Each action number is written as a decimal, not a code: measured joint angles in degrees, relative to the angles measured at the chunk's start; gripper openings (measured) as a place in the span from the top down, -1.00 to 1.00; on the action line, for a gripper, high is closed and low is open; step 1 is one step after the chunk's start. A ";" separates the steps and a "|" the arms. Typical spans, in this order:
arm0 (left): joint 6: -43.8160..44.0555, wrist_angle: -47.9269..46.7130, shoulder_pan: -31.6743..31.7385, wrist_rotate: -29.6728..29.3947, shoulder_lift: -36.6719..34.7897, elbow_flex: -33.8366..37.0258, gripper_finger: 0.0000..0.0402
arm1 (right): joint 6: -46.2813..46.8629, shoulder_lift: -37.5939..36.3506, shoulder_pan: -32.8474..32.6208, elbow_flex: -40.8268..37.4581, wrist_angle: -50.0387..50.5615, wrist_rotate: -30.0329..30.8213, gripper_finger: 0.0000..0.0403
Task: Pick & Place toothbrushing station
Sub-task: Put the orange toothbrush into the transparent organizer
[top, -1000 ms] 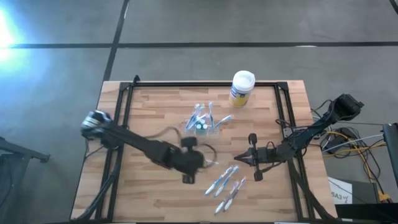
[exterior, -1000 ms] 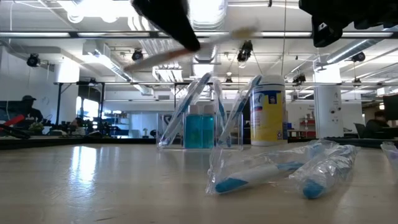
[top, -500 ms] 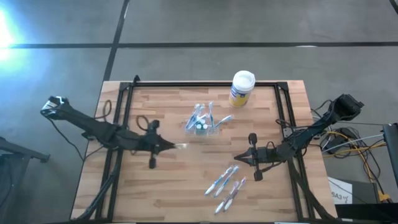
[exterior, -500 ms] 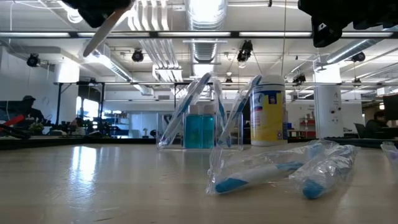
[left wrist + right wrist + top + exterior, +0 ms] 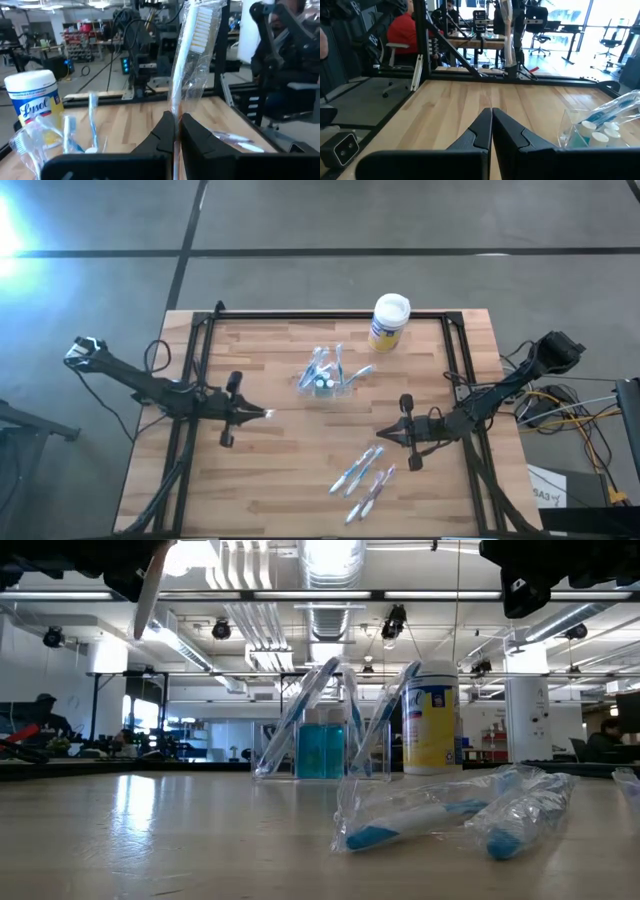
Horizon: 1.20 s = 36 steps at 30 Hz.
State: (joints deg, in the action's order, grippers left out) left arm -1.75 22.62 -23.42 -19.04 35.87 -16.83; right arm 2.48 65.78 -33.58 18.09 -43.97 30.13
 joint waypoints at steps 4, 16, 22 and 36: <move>-0.04 1.04 0.00 0.04 -0.91 0.99 0.94 | 0.11 0.00 0.00 0.00 0.10 0.00 0.96; -1.29 3.21 0.00 0.06 -1.01 1.23 0.94 | 0.10 0.00 0.00 0.00 0.11 0.00 0.96; -1.28 5.95 0.00 2.09 -0.04 1.23 0.94 | 0.11 0.00 0.01 0.00 0.09 -0.02 0.96; -0.33 29.85 0.02 6.20 17.37 -0.59 0.94 | 3.57 0.03 0.11 0.00 -0.32 1.24 0.95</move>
State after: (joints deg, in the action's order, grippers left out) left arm -2.09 52.47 -23.40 -12.84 53.24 -17.42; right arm 6.05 65.81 -33.47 18.09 -44.29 31.37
